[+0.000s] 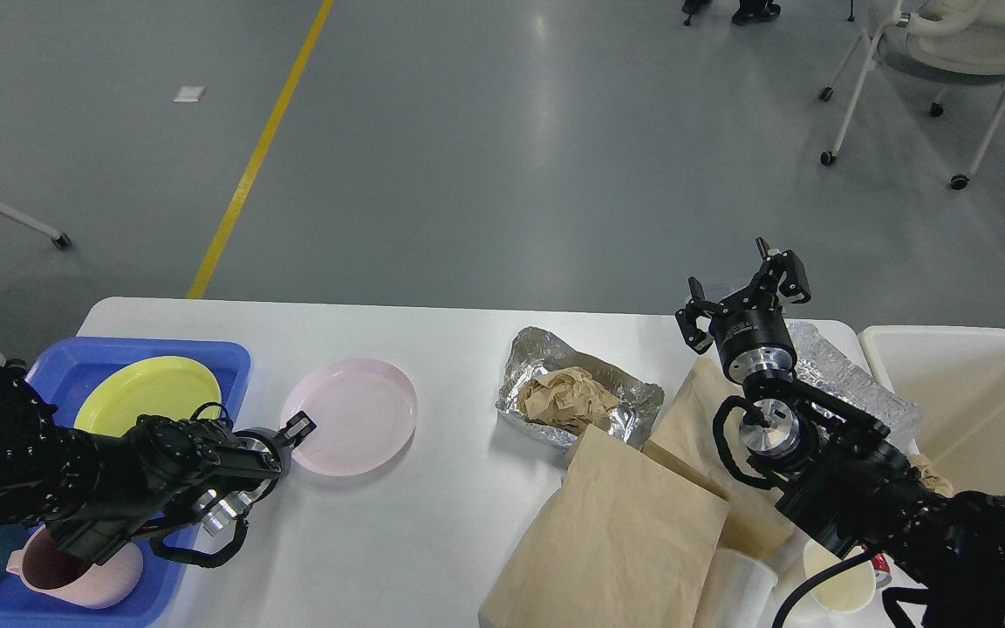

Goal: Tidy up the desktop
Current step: 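Lift the pink plate and lay it onto the yellow plate in the tray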

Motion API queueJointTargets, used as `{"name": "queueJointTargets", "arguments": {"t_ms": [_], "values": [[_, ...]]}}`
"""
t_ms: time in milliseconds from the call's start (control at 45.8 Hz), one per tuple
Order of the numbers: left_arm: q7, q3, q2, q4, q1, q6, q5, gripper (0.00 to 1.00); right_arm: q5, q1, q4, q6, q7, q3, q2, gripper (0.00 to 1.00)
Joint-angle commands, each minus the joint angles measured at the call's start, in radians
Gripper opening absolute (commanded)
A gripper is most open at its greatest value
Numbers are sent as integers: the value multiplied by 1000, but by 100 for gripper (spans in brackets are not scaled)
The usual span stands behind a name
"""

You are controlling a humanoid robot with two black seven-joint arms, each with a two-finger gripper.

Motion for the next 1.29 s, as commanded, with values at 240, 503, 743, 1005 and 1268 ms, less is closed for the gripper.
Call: {"name": "queueJointTargets", "arguments": {"t_ms": [240,503,743,1005,1268], "values": [[7,0,-2,-14,-6,-11,6,0,0,0,0,0,0,0,0,100],[37,25,103,-148,-145,-193,23,0,0,0,0,0,0,0,0,100],[68,169,258,-200,-443,-705,75,0,0,0,0,0,0,0,0,100],[48,331,369,-192,-809,-1258,314,0,0,0,0,0,0,0,0,100],[50,391,392,-140,-983,-1325,405,0,0,0,0,1,0,0,0,100]]}}
